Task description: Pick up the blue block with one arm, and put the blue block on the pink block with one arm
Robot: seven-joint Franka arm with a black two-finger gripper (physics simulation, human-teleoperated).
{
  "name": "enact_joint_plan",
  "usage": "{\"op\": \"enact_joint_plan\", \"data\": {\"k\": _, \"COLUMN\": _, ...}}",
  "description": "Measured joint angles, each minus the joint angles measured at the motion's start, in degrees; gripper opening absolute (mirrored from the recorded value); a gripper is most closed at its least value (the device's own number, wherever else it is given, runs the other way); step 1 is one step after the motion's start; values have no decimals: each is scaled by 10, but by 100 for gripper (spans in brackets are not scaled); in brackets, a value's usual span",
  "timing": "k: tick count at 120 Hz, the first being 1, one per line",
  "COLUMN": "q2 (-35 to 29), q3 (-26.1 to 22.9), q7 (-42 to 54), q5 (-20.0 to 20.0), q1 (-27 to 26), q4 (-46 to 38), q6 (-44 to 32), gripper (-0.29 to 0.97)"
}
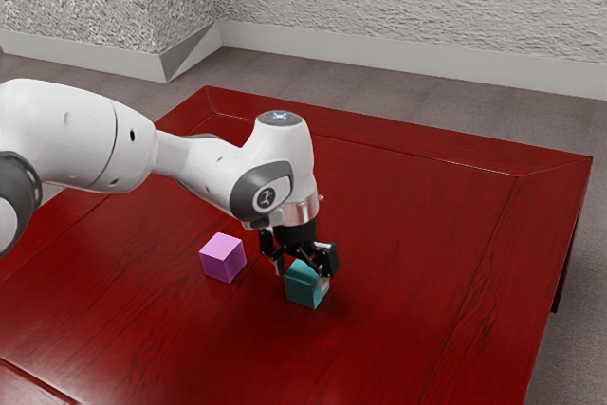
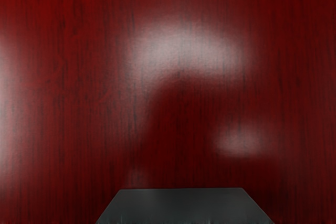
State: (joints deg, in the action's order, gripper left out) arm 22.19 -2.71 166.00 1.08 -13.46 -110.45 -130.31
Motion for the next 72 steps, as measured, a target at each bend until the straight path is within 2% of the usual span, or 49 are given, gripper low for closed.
{"op": "enact_joint_plan", "data": {"k": 72, "q2": 6, "q3": -1, "q7": 0, "q5": -15, "q1": 6, "q4": 11, "q6": -17, "gripper": 68}}
